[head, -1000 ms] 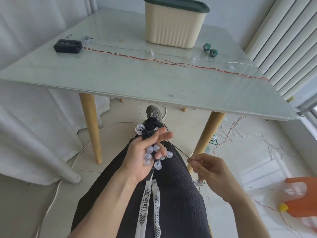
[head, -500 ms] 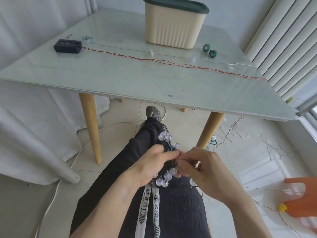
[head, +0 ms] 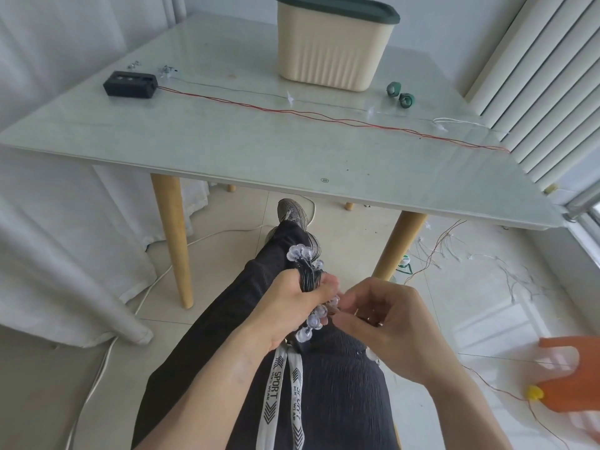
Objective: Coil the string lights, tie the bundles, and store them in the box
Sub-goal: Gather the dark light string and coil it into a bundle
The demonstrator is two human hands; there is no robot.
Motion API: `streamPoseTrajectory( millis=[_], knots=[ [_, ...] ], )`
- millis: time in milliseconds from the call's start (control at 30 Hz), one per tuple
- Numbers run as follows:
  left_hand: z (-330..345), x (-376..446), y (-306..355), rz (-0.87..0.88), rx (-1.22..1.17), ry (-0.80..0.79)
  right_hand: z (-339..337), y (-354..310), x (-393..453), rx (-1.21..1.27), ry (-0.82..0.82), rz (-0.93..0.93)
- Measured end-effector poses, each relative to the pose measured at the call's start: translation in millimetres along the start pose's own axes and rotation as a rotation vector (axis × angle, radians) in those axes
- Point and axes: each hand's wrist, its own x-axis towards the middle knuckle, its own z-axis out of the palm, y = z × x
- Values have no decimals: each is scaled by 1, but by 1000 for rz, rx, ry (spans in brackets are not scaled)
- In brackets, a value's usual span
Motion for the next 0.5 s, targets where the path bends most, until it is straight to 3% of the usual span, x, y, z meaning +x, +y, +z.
streamPoseTrajectory(
  millis=[133, 367, 500],
  knots=[
    [-1, -3, 3, -40, 1, 13, 0, 1, -1, -34, -14, 12],
    [-4, -9, 7, 19, -47, -206, -3, 0, 1, -45, 55, -19],
    [-11, -12, 10, -51, -90, -493, -1, 5, 6, -55, 139, -20]
  ],
)
